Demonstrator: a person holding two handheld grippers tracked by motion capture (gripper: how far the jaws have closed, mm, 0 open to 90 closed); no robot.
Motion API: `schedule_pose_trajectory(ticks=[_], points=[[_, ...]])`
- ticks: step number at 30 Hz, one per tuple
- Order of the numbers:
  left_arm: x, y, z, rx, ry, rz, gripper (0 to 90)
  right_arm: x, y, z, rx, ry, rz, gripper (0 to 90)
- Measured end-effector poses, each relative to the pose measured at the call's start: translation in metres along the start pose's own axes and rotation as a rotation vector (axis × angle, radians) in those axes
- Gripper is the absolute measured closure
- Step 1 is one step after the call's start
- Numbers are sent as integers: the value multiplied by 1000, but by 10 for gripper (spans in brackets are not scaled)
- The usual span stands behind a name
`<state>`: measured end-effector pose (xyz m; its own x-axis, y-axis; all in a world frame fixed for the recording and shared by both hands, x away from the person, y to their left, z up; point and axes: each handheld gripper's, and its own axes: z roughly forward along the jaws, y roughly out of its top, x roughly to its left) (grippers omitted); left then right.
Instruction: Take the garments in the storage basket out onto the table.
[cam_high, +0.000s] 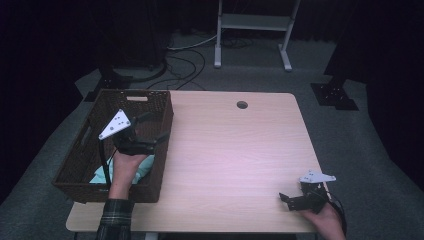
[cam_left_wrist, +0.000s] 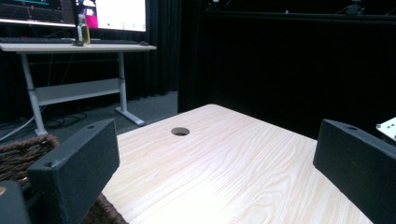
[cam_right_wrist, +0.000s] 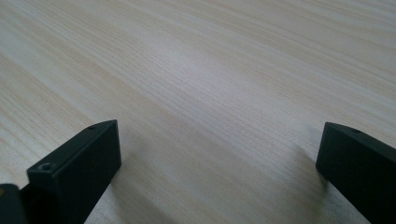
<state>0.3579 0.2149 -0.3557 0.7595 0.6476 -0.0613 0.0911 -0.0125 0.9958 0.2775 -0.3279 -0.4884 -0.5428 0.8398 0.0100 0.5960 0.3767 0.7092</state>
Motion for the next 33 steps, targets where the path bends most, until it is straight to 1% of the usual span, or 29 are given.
schedule_pose_trajectory(ticks=[6,11,27,33], points=[[3,0,-4,5,12,4,0,0,0,0,0,0,0,0],[5,0,-8,-1,23,0,0,0,0,0,0,0,0,0],[14,0,-19,-1,55,0,0,0,0,0,0,0,0,0],[17,-2,-22,-2,63,-7,0,0,0,0,0,0,0,0]])
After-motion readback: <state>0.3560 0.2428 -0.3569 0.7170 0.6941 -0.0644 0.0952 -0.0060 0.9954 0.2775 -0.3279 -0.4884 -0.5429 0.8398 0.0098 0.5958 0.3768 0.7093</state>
